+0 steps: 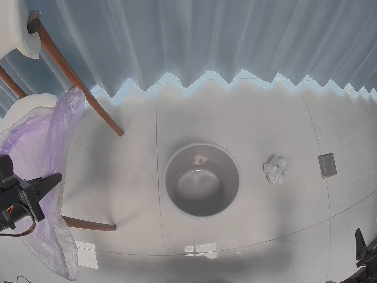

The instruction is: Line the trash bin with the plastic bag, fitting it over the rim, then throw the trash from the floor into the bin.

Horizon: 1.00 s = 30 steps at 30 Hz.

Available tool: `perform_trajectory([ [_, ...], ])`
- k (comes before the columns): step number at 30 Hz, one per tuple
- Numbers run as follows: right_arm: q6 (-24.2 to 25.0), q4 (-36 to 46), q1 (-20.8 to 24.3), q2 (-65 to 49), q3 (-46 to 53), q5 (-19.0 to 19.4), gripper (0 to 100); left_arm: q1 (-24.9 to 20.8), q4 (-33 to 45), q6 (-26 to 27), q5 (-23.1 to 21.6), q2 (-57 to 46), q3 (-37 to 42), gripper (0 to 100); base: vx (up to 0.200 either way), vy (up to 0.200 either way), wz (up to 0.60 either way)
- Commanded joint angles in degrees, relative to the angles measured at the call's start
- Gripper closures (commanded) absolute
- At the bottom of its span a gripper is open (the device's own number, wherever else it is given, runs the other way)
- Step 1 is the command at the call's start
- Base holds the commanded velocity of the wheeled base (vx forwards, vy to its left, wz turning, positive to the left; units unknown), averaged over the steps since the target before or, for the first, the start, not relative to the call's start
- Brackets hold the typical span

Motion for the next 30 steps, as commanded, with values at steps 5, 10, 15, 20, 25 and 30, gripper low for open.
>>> perform_trajectory([
  [5, -0.12, 0.05, 0.00, -0.79, 1.01, 0.07, 0, 4.30, -9.62, -3.53, -9.72, -2.65, 4.97, 100, 0.000, 0.000, 0.00],
  [10, -0.21, -0.03, 0.00, -0.79, 1.01, 0.07, 0, 3.15, -11.38, -3.44, -19.92, -2.91, 5.58, 100, 0.000, 0.000, 0.00],
  [15, -0.21, 0.05, 0.00, -0.79, 1.01, 0.07, 0, 0.61, -11.90, -4.50, -23.08, -2.12, 4.88, 100, 0.000, 0.000, 0.00],
  [20, -0.21, 0.05, 0.00, -0.79, 1.01, 0.07, 0, -4.23, -16.21, -7.57, -25.19, 1.13, 3.91, 100, 0.000, 0.000, 0.00],
  [25, -0.12, 0.05, 0.00, -0.79, 1.01, 0.07, 0, -7.13, -17.00, -7.31, -25.19, 5.53, 0.66, 100, 0.000, 0.000, 0.00],
  [30, -0.21, 0.05, 0.00, -0.79, 1.01, 0.07, 0, -10.64, -17.44, -6.61, -25.37, 9.92, -2.86, 100, 0.000, 0.000, 0.00],
])
